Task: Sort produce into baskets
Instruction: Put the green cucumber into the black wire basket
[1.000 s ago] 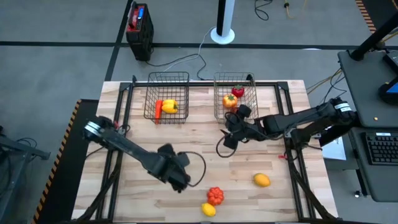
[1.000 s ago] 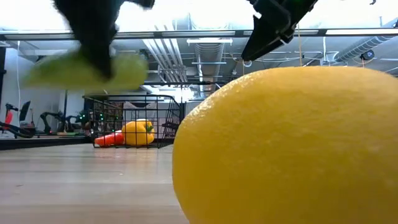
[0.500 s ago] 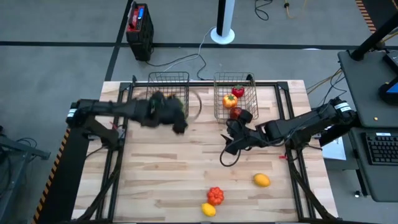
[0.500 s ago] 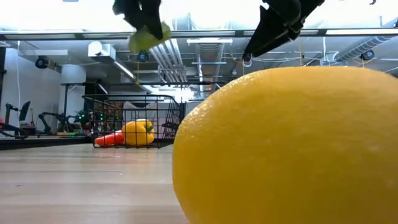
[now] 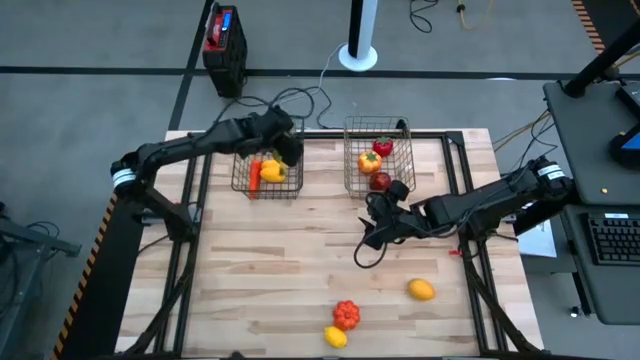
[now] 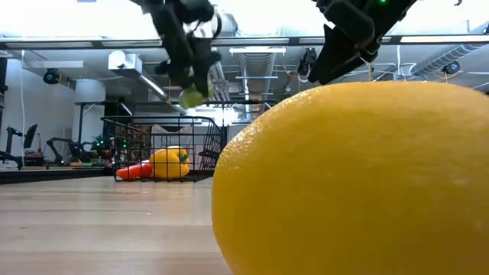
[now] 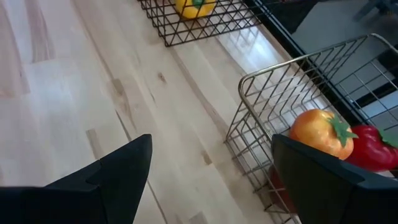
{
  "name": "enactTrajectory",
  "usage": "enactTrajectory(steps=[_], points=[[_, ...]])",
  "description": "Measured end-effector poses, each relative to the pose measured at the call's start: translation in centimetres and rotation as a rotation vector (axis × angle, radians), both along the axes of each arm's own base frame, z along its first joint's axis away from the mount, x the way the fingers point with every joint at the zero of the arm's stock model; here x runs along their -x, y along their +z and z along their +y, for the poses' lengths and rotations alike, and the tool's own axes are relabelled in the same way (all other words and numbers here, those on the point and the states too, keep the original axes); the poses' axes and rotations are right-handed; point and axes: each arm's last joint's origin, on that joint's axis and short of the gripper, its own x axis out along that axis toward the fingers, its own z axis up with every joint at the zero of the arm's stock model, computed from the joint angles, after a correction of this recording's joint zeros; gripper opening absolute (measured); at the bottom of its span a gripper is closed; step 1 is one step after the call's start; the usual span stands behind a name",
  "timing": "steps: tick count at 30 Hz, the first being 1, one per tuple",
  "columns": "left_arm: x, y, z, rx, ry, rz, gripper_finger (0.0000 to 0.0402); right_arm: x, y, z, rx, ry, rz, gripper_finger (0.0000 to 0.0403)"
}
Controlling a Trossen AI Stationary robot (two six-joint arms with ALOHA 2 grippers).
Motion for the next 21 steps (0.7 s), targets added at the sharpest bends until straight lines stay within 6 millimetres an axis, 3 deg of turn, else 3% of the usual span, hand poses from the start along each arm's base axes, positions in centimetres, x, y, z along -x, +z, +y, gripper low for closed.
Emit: enactTrajectory(steps=[5, 10, 21], points=[[0.9, -2.5, 3.1, 0.015, 0.075, 0.012, 0.0203, 0.0, 0.0, 0.2, -0.003, 0.005, -0.007, 0.032], [0.4, -4.0, 5.5, 0.071, 0.066, -0.013, 0.0203, 0.0, 0.0, 0.2, 0.011, -0.006, -0.011, 0.032], [-0.5, -5.5, 6.2, 0.08, 0.115, 0.014, 0.0215, 0.0, 0.0, 0.2, 0.006, -0.015, -0.015, 0.032]])
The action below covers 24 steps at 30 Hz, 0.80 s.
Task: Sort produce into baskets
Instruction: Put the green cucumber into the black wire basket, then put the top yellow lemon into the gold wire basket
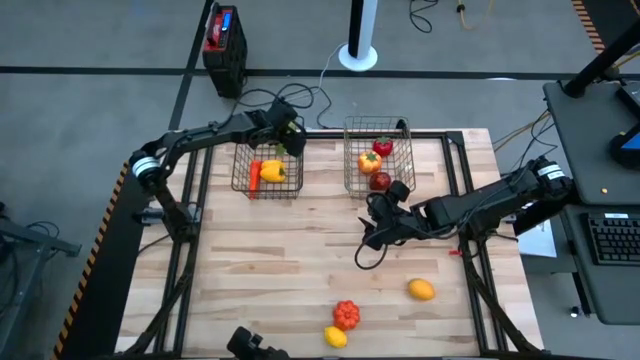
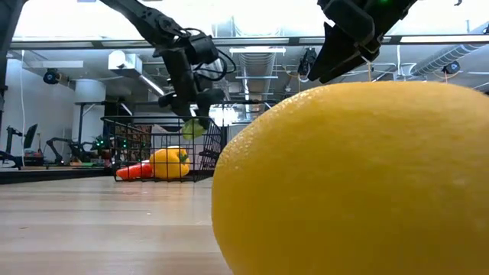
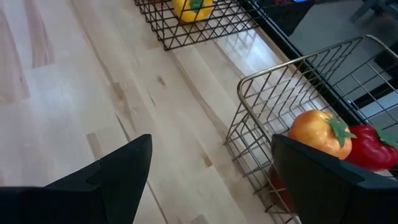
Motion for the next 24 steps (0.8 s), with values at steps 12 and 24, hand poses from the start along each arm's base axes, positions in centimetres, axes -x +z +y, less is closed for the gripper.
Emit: enactTrajectory(steps=[12, 24], points=[[-0.4, -0.1, -0.6, -0.009, -0.029, 0.021, 0.0284, 0.0, 0.0, 0.0, -0.003, -0.002, -0.002, 0.032], [-2.5, 2.7, -9.9, -0.114, -0.199, 0.082, 0.0287, 0.2, -0.2, 1.1, -0.083, 0.029, -0.006, 0.032]])
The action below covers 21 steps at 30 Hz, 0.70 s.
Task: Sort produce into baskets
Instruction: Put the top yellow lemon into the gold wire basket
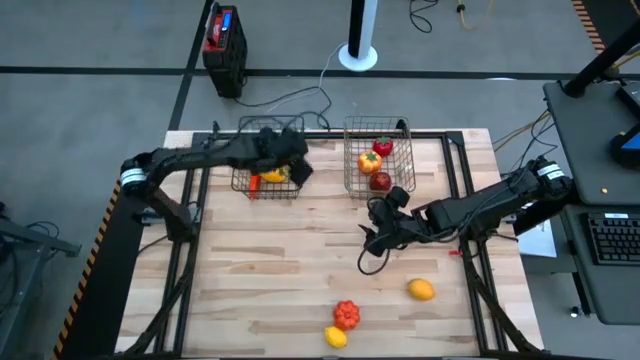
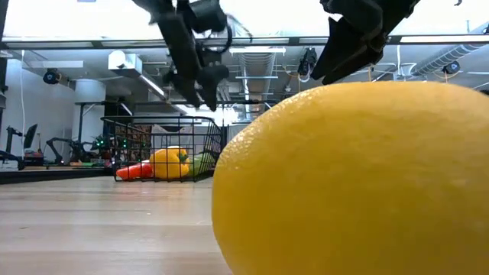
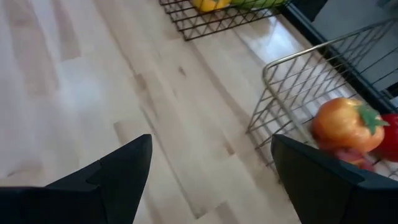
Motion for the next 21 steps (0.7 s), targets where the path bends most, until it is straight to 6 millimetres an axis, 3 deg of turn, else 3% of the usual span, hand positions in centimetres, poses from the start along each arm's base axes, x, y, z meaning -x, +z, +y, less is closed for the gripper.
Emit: enactTrajectory(steps=[6, 12, 16, 21], points=[[-0.1, 1.9, -8.4, -0.069, -0.119, -0.053, 0.0288, 0.5, -0.1, 1.9, -0.105, 0.049, -0.014, 0.032], [0.4, 2.7, -16.7, -0.127, -0.294, -0.128, 0.0288, 0.7, -0.7, 3.7, -0.416, 0.096, 0.037, 0.032], [1.3, 2.7, -20.6, -0.164, -0.343, -0.178, 0.0288, 0.7, -1.8, 4.8, -0.62, 0.078, 0.134, 0.032], [2.5, 2.7, -23.8, -0.159, -0.381, -0.241, 0.0288, 1.1, -3.7, 7.0, -0.83, 0.042, 0.32, 0.032]])
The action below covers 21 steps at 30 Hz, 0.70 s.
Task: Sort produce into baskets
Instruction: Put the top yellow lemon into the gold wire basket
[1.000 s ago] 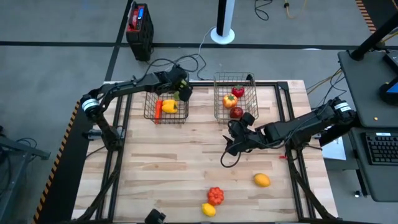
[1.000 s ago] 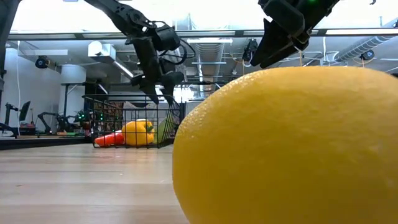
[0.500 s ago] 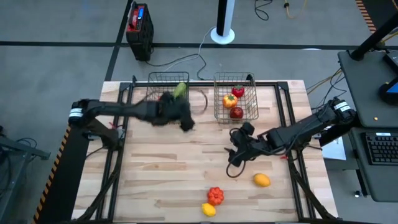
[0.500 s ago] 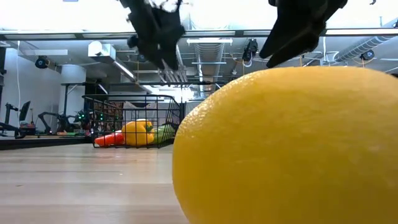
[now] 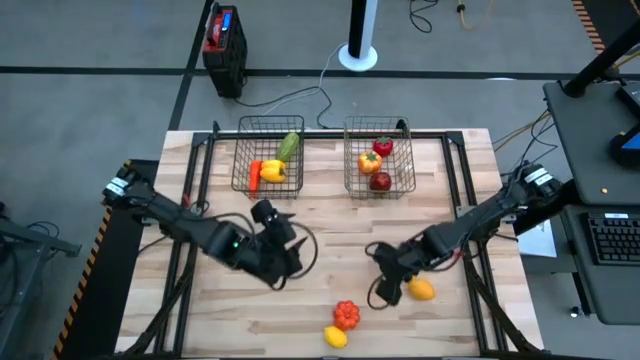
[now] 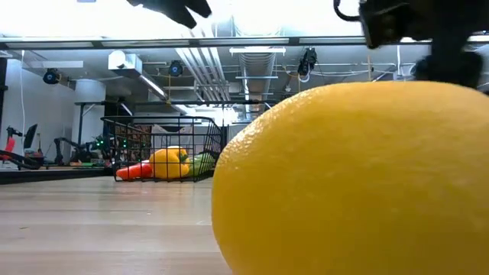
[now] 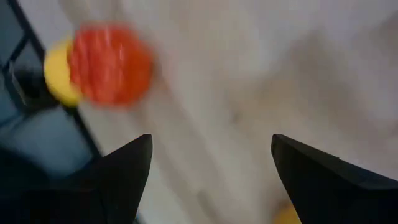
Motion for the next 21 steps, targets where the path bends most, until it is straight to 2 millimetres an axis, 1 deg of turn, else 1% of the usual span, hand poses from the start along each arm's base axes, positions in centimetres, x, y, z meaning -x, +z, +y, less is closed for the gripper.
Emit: enactTrajectory(steps=[2, 4, 6, 9, 13, 15, 18, 21], points=[[0.4, 0.0, -0.8, 0.011, -0.018, -0.01, 0.0288, 0.3, -0.5, 1.2, -0.054, 0.027, 0.055, 0.032], [0.6, 0.0, -1.4, 0.017, -0.029, -0.018, 0.0288, 0.4, -0.5, 2.3, -0.09, 0.031, 0.097, 0.032], [0.8, 0.0, -1.8, 0.024, -0.038, -0.024, 0.0288, 0.7, 0.0, 3.4, -0.1, 0.024, 0.145, 0.032], [0.9, 0.0, -2.0, 0.031, -0.041, -0.029, 0.0288, 1.1, 1.4, 4.5, -0.072, 0.012, 0.226, 0.032], [0.9, 0.0, -2.0, 0.032, -0.037, -0.031, 0.0288, 2.5, 3.1, 5.0, 0.076, -0.022, 0.367, 0.032], [0.9, 0.0, -2.0, 0.033, -0.037, -0.034, 0.0288, 3.4, 3.5, 4.9, 0.166, -0.011, 0.438, 0.032], [0.9, 0.1, -2.0, 0.024, -0.028, -0.046, 0.0288, 4.4, 3.1, 5.0, 0.242, 0.024, 0.5, 0.032], [0.6, 0.0, -2.1, 0.015, -0.016, -0.067, 0.0288, 4.6, 2.1, 4.9, 0.244, 0.052, 0.505, 0.032]])
